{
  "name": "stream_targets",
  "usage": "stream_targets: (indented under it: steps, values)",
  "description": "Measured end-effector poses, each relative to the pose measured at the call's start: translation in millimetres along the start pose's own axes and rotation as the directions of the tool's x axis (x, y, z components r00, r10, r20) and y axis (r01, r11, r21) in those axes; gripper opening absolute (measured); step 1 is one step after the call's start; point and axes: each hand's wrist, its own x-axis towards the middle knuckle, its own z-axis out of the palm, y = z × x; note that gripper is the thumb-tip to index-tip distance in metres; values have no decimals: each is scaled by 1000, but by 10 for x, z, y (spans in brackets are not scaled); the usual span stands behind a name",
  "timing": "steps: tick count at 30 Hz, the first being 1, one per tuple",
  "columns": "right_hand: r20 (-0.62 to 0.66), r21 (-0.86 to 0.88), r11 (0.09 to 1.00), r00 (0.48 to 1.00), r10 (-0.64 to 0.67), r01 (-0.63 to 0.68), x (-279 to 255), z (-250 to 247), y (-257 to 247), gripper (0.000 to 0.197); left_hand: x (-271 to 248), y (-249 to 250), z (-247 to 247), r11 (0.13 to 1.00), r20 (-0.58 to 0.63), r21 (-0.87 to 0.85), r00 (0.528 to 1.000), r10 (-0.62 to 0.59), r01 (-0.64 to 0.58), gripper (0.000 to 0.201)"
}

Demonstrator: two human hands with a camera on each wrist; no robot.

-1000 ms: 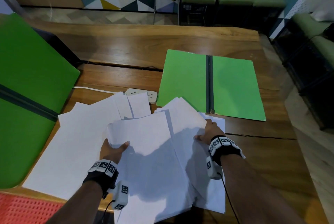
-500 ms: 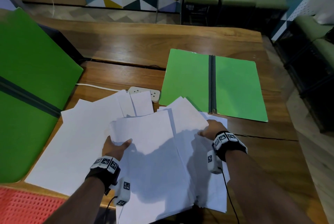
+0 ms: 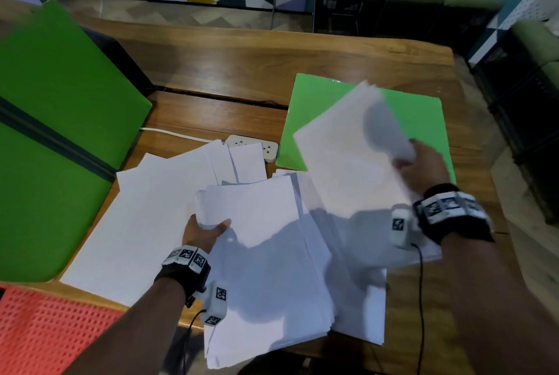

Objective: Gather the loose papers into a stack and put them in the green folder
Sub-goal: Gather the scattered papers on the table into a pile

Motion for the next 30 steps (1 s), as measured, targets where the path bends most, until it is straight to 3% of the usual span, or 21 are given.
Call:
stream_targets:
  steps: [3, 6, 8, 11, 16, 20, 26, 30]
  values:
    - [-32, 214, 977, 999, 15, -8, 90, -230, 7, 28, -18, 25, 16, 994, -27, -105, 999, 37, -40, 65]
    - [28, 311, 950, 999, 27, -34, -65, -17, -74, 30, -61, 62, 43, 969, -86, -242, 996, 31, -51, 67]
    - [153, 349, 935, 988, 9, -62, -324, 308, -170, 30, -107, 84, 54, 941, -84, -332, 996, 33, -59, 69]
    - [374, 434, 883, 928, 4, -179, -794, 904, -192, 36, -166, 132, 43, 928, -51, -364, 997, 57, -72, 70]
    - [485, 386, 870, 870, 91, -307, -1337, 1431, -248, 71, -151, 69, 2, 943, -38, -301, 990, 139, -144, 62]
    - [526, 282, 945, 850, -7, -167, -1446, 1582, -352, 88, -183, 75, 13, 927, -37, -341, 988, 151, -155, 57]
    - [657, -69, 987, 752, -63, 143, -1418, 1689, -437, 79, -195, 51, 50, 906, -33, -389, 985, 168, -167, 56]
    - [620, -88, 991, 784, -22, 98, -1164, 1632, -533, 78, -118, 134, -3, 931, -3, -316, 982, 190, -181, 58]
